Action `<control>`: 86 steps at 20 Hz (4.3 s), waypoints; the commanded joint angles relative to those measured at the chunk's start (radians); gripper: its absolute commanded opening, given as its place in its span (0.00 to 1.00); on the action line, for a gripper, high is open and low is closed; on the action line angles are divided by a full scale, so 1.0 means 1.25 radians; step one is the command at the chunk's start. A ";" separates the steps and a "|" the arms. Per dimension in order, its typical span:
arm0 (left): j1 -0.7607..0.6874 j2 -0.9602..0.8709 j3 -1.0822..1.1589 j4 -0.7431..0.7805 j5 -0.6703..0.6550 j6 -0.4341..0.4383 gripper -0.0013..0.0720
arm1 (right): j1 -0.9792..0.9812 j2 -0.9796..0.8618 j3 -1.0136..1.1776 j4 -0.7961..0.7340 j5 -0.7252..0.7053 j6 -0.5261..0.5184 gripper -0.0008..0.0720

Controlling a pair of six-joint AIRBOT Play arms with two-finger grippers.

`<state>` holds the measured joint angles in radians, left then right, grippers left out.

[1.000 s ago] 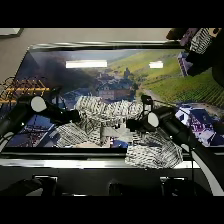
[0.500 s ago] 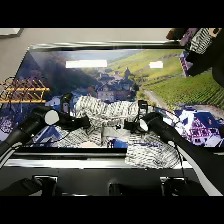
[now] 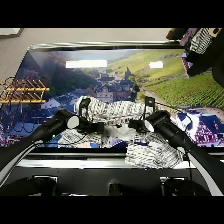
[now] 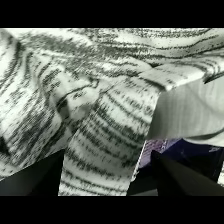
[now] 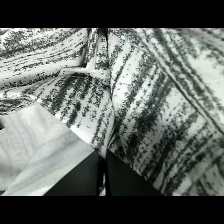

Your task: Fold the clothes and pants, and hang the long-sleeved shirts on hangers.

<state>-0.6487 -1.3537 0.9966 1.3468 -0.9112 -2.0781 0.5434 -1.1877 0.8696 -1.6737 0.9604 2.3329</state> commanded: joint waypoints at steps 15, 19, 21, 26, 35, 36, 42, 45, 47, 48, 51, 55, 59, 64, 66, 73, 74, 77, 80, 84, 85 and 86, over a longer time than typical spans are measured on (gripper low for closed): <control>0.042 0.033 0.516 0.182 -0.488 0.086 0.04 | 0.002 0.081 0.586 -0.013 0.556 -0.098 0.05; 0.042 0.103 0.583 0.181 -0.586 0.078 0.04 | 0.002 0.081 0.753 0.067 0.681 -0.090 0.05; 0.042 0.129 0.587 0.179 -0.594 0.046 0.04 | 0.002 0.088 0.762 0.098 0.681 -0.089 0.05; 0.042 0.132 0.532 0.179 -0.601 0.041 0.04 | 0.034 0.102 0.658 0.008 0.616 -0.134 0.05; 0.045 -0.015 0.324 0.130 -0.397 0.039 0.11 | 0.089 0.113 0.181 -0.011 0.161 0.111 0.05; 0.048 -0.025 0.324 0.130 -0.383 0.053 0.21 | 0.089 0.108 0.168 -0.011 0.150 0.119 0.05; 0.279 0.086 0.273 0.123 -0.446 0.182 0.78 | 0.089 0.097 0.168 0.009 0.159 0.112 0.05; 0.542 0.231 0.124 0.123 -0.385 0.298 0.77 | 0.089 0.097 0.168 0.011 0.164 0.112 0.05; 0.717 0.287 0.050 0.130 -0.390 0.439 0.77 | 0.089 0.097 0.168 0.016 0.174 0.112 0.05; 0.793 0.297 0.031 0.131 -0.402 0.494 0.77 | 0.089 0.097 0.168 0.020 0.177 0.109 0.05; 0.938 0.292 0.020 0.131 -0.386 0.474 0.78 | 0.089 0.097 0.168 0.034 0.182 0.091 0.05; 1.045 0.217 0.029 0.091 -0.285 0.450 0.86 | 0.089 0.097 0.168 0.033 0.196 0.090 0.05; 1.090 0.047 0.083 0.074 -0.266 0.509 0.86 | 0.089 0.097 0.168 0.033 0.196 0.072 0.05; 1.069 -0.052 0.089 0.008 -0.198 0.607 0.86 | 0.089 0.097 0.168 0.033 0.195 0.072 0.05; 1.045 -0.073 0.089 0.008 -0.163 0.628 0.86 | 0.089 0.097 0.168 0.033 0.195 0.072 0.05; 0.962 -0.146 0.089 0.008 -0.126 0.683 0.83 | 0.089 0.097 0.168 0.033 0.196 0.072 0.05; 0.952 -0.153 0.089 0.009 -0.123 0.688 0.82 | 0.089 0.097 0.168 0.033 0.196 0.072 0.05; 0.938 -0.176 0.089 0.015 -0.122 0.688 0.55 | 0.089 0.097 0.168 0.031 0.196 0.072 0.05; 0.932 -0.191 0.089 0.024 -0.123 0.688 0.54 | 0.089 0.097 0.168 0.031 0.196 0.071 0.05; 0.925 -0.193 0.089 0.050 -0.124 0.688 0.22 | 0.089 0.097 0.168 0.031 0.196 0.071 0.05; 0.925 -0.193 0.089 0.050 -0.126 0.688 0.11 | 0.089 0.097 0.168 0.031 0.196 0.072 0.05; 0.924 -0.191 0.090 0.050 -0.126 0.688 0.05 | 0.089 0.097 0.168 0.031 0.196 0.072 0.05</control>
<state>0.5098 -1.5894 1.1091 1.3907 -1.0618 -1.2091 0.6540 -1.0653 1.0805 -1.6344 1.2049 2.4218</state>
